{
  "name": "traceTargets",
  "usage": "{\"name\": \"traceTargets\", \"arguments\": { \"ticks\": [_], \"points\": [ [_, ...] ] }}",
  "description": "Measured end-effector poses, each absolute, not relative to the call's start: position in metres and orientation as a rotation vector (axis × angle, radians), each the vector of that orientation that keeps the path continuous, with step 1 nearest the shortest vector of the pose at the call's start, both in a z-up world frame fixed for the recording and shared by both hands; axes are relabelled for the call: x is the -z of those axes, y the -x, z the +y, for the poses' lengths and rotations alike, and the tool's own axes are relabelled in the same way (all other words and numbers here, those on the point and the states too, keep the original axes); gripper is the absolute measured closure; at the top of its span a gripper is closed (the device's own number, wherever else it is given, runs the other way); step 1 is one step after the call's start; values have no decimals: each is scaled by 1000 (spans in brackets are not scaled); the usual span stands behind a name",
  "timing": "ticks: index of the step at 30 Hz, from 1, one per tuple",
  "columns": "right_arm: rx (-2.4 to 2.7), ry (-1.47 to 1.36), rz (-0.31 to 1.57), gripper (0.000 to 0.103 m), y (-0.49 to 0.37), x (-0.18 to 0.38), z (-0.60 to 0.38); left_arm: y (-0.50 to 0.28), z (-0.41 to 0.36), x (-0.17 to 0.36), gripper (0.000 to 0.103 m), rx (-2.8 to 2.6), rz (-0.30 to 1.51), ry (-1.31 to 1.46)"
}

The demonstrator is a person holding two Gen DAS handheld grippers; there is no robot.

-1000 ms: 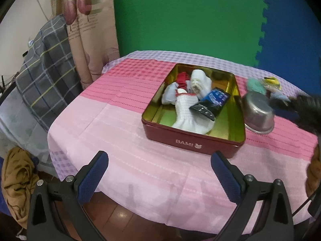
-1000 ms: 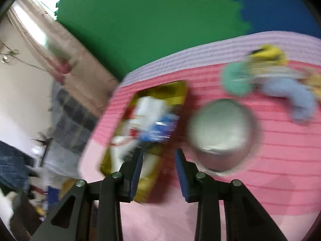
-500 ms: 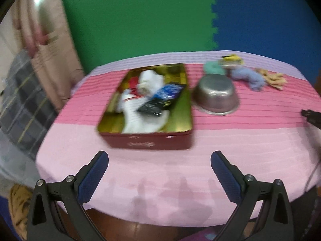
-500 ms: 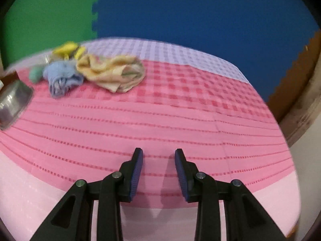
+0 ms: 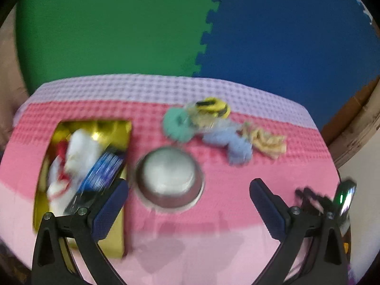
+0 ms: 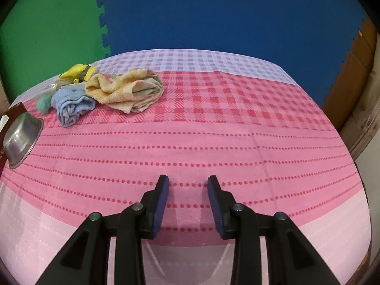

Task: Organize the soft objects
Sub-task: 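Grasp the yellow brush with the left tool and lift it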

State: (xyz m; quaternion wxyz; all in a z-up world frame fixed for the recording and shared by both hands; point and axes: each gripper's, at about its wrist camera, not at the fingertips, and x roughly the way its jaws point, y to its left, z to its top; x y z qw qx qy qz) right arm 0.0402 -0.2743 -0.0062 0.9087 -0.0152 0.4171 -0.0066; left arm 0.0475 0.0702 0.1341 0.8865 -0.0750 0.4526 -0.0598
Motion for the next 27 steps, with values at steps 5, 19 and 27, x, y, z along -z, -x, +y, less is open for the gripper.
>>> {"name": "traceTargets", "arguments": {
  "ticks": [5, 19, 27],
  "points": [
    [12, 30, 860, 68, -41, 7, -274, -130, 36, -126, 2, 224, 988, 40],
    [-61, -14, 861, 48, -40, 7, -275, -234, -44, -59, 2, 272, 933, -606],
    [-73, -27, 859, 47, -41, 7, -277, -275, -30, -37, 63, 281, 1063, -500]
  ]
}}
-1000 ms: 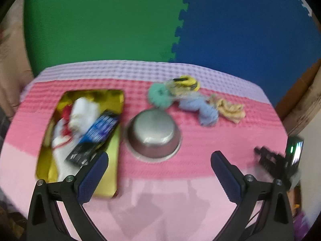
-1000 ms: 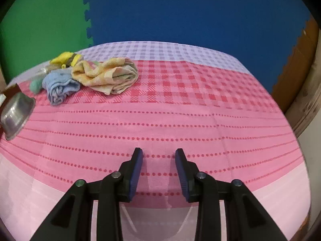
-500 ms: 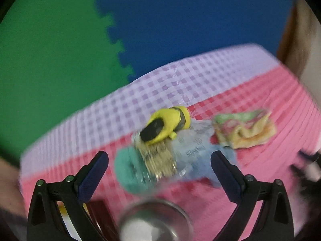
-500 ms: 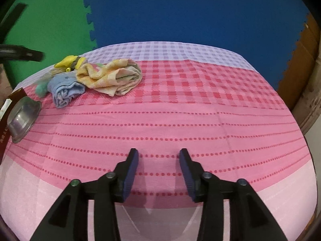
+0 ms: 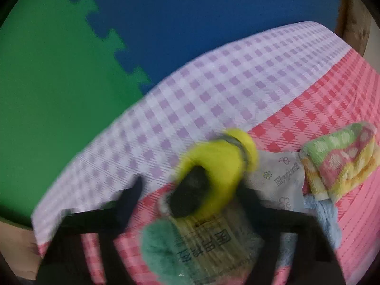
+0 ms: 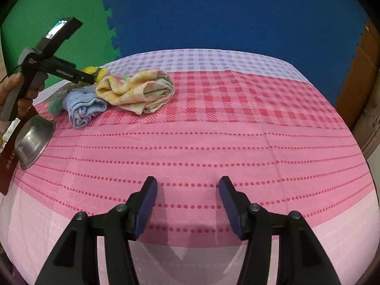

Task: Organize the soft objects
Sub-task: 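Grasp the yellow brush with the left tool and lift it, then carry the yellow brush to the tray with the left tool while the right tool grasps the yellow-green towel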

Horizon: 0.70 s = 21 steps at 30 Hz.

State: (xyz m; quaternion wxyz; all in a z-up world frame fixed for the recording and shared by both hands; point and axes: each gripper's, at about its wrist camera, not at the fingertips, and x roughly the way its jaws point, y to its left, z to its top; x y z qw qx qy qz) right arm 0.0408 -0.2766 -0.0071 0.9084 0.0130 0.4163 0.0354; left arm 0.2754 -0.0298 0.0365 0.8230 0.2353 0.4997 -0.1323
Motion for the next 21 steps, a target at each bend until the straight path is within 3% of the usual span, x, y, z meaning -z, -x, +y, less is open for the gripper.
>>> {"name": "traceTargets", "arguments": {
  "ticks": [5, 11, 21],
  "points": [
    [-71, -31, 859, 47, -39, 7, -275, -279, -25, -35, 68, 267, 1061, -456],
    [-77, -38, 857, 46, -40, 7, -276, -266, -6, -77, 69, 215, 943, -288],
    [-78, -62, 855, 45, -38, 8, -276, -194, 1, -106, 69, 202, 899, -100]
  ]
}}
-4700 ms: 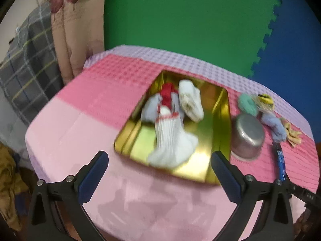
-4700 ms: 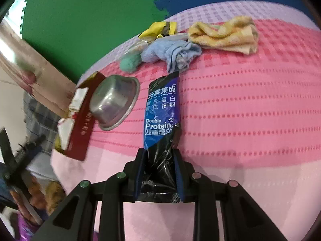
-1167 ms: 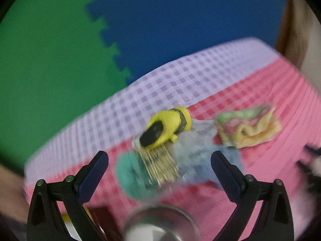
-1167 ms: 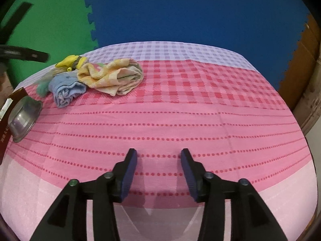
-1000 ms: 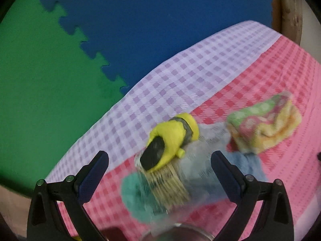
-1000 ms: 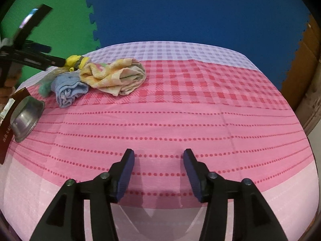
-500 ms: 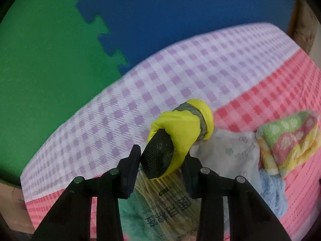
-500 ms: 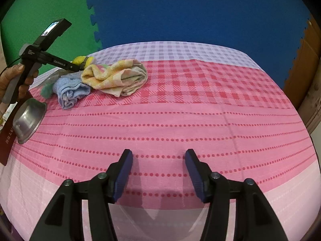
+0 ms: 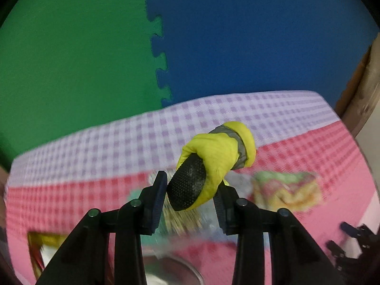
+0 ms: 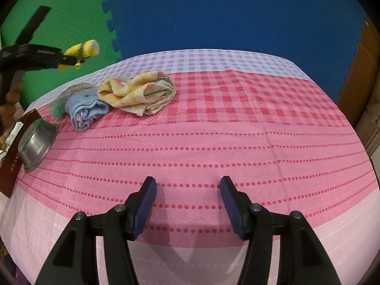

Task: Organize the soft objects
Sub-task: 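Carry the yellow brush to the tray with the left tool while the right tool grasps the yellow-green towel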

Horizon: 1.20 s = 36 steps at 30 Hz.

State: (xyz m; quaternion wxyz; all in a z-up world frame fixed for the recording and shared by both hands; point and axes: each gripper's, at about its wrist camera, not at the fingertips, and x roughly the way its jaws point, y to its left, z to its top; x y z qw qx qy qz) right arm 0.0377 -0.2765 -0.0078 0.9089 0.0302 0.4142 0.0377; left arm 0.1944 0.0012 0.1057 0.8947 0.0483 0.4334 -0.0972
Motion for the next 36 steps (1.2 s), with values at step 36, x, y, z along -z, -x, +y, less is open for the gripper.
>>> {"name": "traceTargets", "arguments": {
  "ticks": [36],
  "points": [
    [-455, 450, 956, 65, -203, -9, -172, 30, 51, -107, 67, 212, 913, 86]
  ]
}}
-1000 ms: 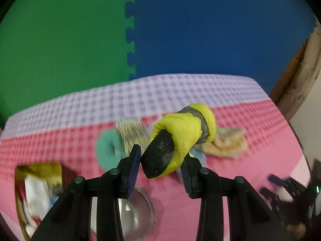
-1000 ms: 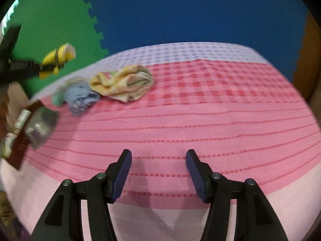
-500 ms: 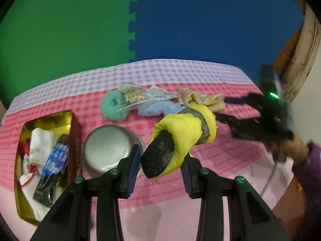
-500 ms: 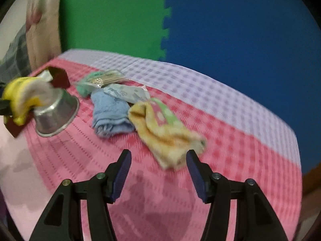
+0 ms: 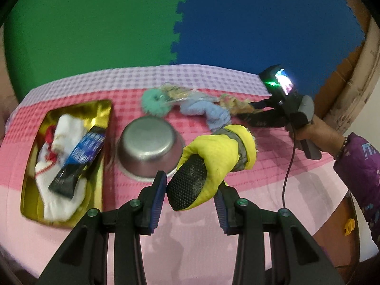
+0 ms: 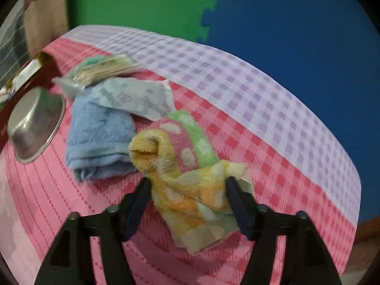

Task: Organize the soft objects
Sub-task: 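Carry the yellow brush to the tray with the left tool while the right tool grasps the yellow-green towel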

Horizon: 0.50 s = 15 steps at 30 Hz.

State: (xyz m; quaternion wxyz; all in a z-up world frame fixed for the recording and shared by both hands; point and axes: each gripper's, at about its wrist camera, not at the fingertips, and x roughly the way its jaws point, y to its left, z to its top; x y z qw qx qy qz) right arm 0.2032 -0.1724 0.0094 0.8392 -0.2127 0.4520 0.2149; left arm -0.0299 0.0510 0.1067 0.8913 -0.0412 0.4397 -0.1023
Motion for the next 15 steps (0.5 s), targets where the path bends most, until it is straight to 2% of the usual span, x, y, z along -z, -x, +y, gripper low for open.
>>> {"name": "traceTargets", "arguments": {
  "ticks": [1, 3, 8, 15],
  "points": [
    [-424, 455, 951, 71, -202, -11, -174, 35, 56, -106, 67, 203, 916, 98],
    [-408, 403, 958, 76, -200, -16, -182, 43, 67, -106, 67, 182, 919, 109],
    [-400, 346, 912, 77, -152, -29, -199, 62, 107, -111, 67, 95, 911, 140],
    [-406, 104, 874, 77, -51, -32, -219, 53, 155, -130, 66, -21, 855, 95]
  ]
}}
